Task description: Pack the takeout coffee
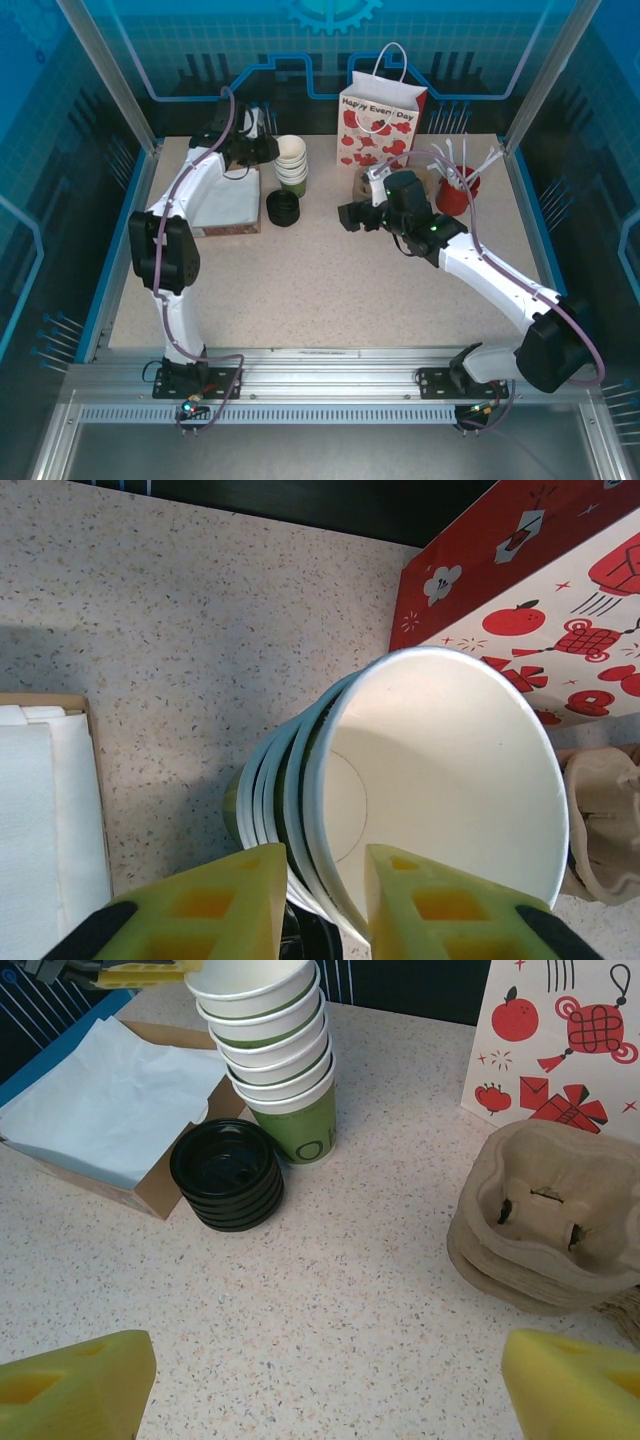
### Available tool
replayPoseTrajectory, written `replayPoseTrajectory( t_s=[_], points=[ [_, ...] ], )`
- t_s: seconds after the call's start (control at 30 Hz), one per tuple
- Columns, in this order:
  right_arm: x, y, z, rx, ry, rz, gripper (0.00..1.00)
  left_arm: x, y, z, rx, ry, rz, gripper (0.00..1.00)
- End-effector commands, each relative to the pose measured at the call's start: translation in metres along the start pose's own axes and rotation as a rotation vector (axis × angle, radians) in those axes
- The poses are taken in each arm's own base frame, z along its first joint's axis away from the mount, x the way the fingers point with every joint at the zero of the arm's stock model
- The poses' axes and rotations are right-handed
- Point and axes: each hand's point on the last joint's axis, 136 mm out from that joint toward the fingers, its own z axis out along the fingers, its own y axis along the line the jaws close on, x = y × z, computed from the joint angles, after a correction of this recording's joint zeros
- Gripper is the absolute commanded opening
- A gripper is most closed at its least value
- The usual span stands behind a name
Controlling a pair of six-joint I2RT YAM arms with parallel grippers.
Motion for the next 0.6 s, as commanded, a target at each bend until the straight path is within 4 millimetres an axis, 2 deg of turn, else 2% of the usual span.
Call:
replayPoseTrajectory(
  t_s=[0.0, 0.37, 0.57],
  points=[
    [0.014, 0.003, 0.008, -0.005, 0.051, -0.007, 0.91, 0.000, -0.007, 0.002, 0.021, 0.026, 0.012, 0.26],
    [0.022, 0.003, 0.011, -0.007, 0.076, -0.001, 0.91, -0.002, -0.007, 0.009, 0.014, 0.046, 0.017, 0.16],
    [0.025, 0.003, 0.013, -0.010, 0.086, 0.004, 0.91, -0.009, -0.009, 0.003, 0.009, 0.028, 0.022, 0.10]
  ],
)
